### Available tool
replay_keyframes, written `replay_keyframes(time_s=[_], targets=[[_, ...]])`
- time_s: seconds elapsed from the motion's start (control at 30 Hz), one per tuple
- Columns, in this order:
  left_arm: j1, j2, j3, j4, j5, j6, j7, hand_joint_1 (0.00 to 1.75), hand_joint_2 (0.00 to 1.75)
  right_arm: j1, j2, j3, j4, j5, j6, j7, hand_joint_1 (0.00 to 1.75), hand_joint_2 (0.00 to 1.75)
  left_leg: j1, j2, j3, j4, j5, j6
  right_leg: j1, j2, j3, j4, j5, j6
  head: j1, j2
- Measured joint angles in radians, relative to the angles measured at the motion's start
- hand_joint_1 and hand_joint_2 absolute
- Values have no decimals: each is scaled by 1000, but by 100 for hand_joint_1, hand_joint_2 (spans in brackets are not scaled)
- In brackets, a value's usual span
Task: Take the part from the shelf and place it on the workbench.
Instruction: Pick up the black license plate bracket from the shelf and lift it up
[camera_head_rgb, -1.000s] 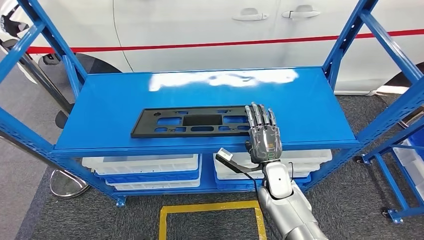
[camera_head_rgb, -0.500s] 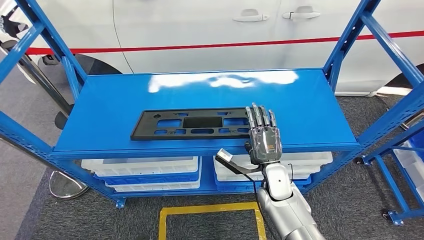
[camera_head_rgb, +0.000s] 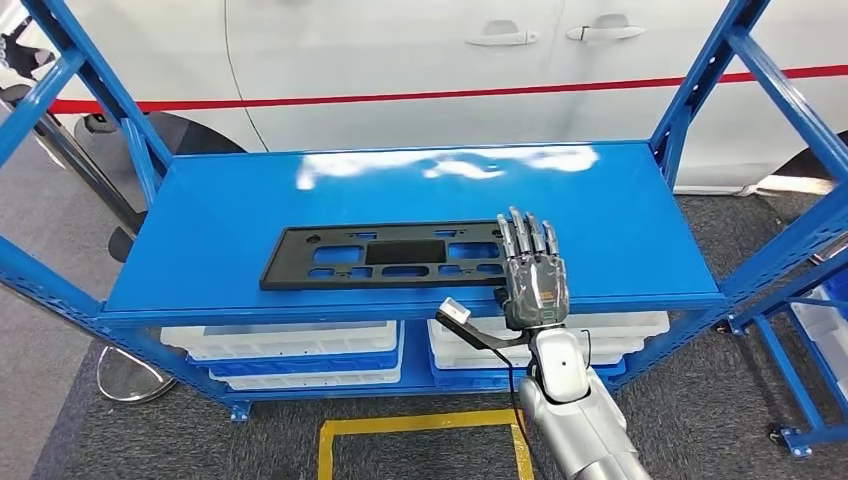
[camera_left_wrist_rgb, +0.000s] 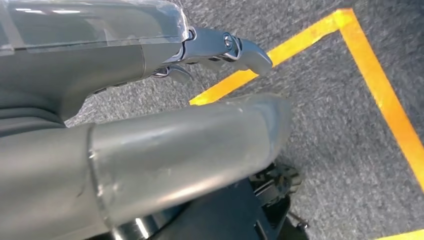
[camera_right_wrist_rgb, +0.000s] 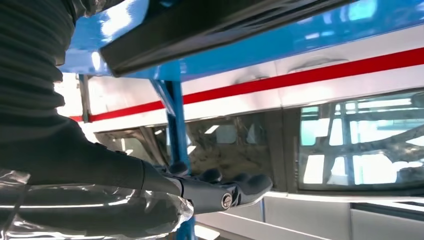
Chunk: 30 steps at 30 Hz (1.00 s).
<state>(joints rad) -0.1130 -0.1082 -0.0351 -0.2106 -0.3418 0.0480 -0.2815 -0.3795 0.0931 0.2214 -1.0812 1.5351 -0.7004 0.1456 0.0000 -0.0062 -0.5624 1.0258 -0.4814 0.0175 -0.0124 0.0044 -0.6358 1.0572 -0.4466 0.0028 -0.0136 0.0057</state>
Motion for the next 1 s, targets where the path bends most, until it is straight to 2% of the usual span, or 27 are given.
replay_keyframes(time_s=[0.07, 0.1, 0.13, 0.2, 0.23, 0.27, 0.3, 0.37, 0.4, 0.43, 0.5, 0.57, 0.6, 0.63, 0.7, 0.73, 0.77, 0.8, 0.87, 0.9, 0.93, 1.0], targets=[[0, 0, 3, 0, -1, 1, -1, 0, 0, 0, 0, -2, -3, 0, 0, 0, 0, 175, 2, 1, -2, 15, -15, -10, -2, 0, 6, -6, -1, -12, 0, 0], [-1, 0, 4, 0, -2, 2, -2, 0, 0, -1, 0, -2, -4, 0, 0, 0, 0, 175, 3, 1, -14, 45, -34, -15, -4, -1, 10, -8, -1, -17, 0, 0], [-2, 0, 5, 0, -2, 2, -2, 0, 0, -1, 0, -2, -6, 0, 0, 0, 0, 175, 5, 2, -36, 94, -61, -21, -5, -2, 12, -10, -2, -21, 0, 0], [-2, 0, 6, 0, -2, 2, -3, 0, 0, 0, 0, -2, -8, 0, 0, 0, 0, 175, 8, 2, -104, 226, -115, -28, -3, -4, 13, -10, -5, -26, 0, 0], [-1, 0, 6, 0, -2, 2, -3, 0, 0, 0, 0, -3, -8, 0, 0, 0, 0, 175, 9, 2, -130, 272, -125, -29, -2, -4, 14, -10, -6, -27, 0, 0], [0, 0, 6, 0, -2, 2, -3, 0, 0, 1, 0, -3, -8, 0, 0, -2, 0, 175, 9, 2, -140, 282, -115, -29, -1, -3, 15, -9, -7, -27, 0, 0], [0, 0, 7, 0, -3, 2, -4, 0, 0, 1, 0, -3, -8, 0, 0, -4, 0, 175, 9, 2, -128, 249, -84, -25, -1, -2, 18, -9, -8, -27, -1, 0], [-2, 0, 8, 0, -4, 3, -5, 0, 0, 0, 0, -3, -7, 0, 0, -14, 0, 175, 6, 2, -68, 111, -8, -12, 1, -1, 24, -10, -10, -25, 0, 0], [-4, 0, 10, 0, -5, 4, -6, 0, 0, -1, 0, -3, -7, 0, 0, -24, 0, 175, 3, 2, -41, 51, 15, -4, 2, -1, 26, -10, -11, -23, 0, 0], [-6, 0, 11, 0, -7, 4, -8, 0, 0, -2, 1, -3, -5, 0, 0, -34, 0, 175, -1, 2, -26, 14, 24, 2, 2, -1, 25, -11, -11, -19, 0, 0], [-8, 0, 13, 0, -12, 5, -10, 0, 0, -4, 2, -2, 1, 0, 0, -49, 0, 175, -6, 1, -20, -4, 23, 8, 0, -2, 23, -14, -8, -8, 0, 0], [-9, -1, 13, 0, -18, 5, -12, 0, 0, -7, 2, 1, 11, 0, 0, -51, 0, 175, 0, 0, -14, -19, 33, 16, 1, -4, 24, -12, -13, 4, 0, 0], [-10, -2, 13, 0, -21, 5, -13, 0, 0, -10, 2, 4, 18, 0, 0, -49, 0, 175, 3, 1, -10, -27, 38, 21, 2, -4, 17, 7, -28, 9, 0, 0], [-11, -3, 13, 0, -22, 5, -14, 0, 0, -13, 2, 8, 25, 0, 0, -47, 0, 175, 6, 1, -6, -34, 42, 24, 2, -4, -1, 47, -53, 13, 0, 0], [-13, -5, 14, 0, -24, 4, -15, 0, 0, -16, 2, 17, 40, 0, 0, -41, 0, 175, 3, 2, -7, -35, 43, 28, 0, -4, -61, 172, -114, 17, 0, 0], [-14, -5, 14, 0, -24, 4, -15, 0, 0, -15, 2, 22, 46, 0, 0, -39, 0, 175, 3, 2, -8, -34, 42, 28, -1, -4, -88, 225, -131, 20, 0, 0], [-13, -6, 14, 0, -24, 4, -15, 0, 0, -14, 2, 26, 53, 0, 0, -38, 0, 175, 3, 2, -8, -32, 41, 28, -2, -4, -100, 249, -129, 21, 0, 0], [-13, -6, 14, 0, -24, 4, -15, 0, 0, -14, 2, 29, 58, 0, 0, -38, 0, 175, 3, 1, -8, -28, 38, 27, -3, -4, -93, 232, -108, 22, 0, 0], [-14, -8, 15, 0, -24, 4, -15, 0, 0, -15, 2, 37, 65, 0, 0, -39, 0, 175, 4, 0, -8, -18, 30, 22, -7, -5, -33, 111, -43, 22, 0, 0], [-15, -9, 16, 0, -24, 4, -16, 0, 0, -16, 2, 42, 68, 0, 0, -39, 0, 175, 3, -1, -10, -9, 25, 17, -7, -4, -4, 51, -22, 20, 0, 0], [-16, -10, 17, 0, -24, 4, -16, 0, 0, -17, 4, 47, 70, 0, 0, -40, 0, 175, 1, -2, -14, -3, 21, 12, -6, -3, 13, 14, -13, 15, 0, 0], [-17, -10, 19, 0, -24, 4, -17, 0, 0, -17, 6, 55, 75, 0, 0, -41, 0, 175, -1, -2, -18, 3, 18, 3, -1, 0, 17, 0, -15, 4, 0, 0]])
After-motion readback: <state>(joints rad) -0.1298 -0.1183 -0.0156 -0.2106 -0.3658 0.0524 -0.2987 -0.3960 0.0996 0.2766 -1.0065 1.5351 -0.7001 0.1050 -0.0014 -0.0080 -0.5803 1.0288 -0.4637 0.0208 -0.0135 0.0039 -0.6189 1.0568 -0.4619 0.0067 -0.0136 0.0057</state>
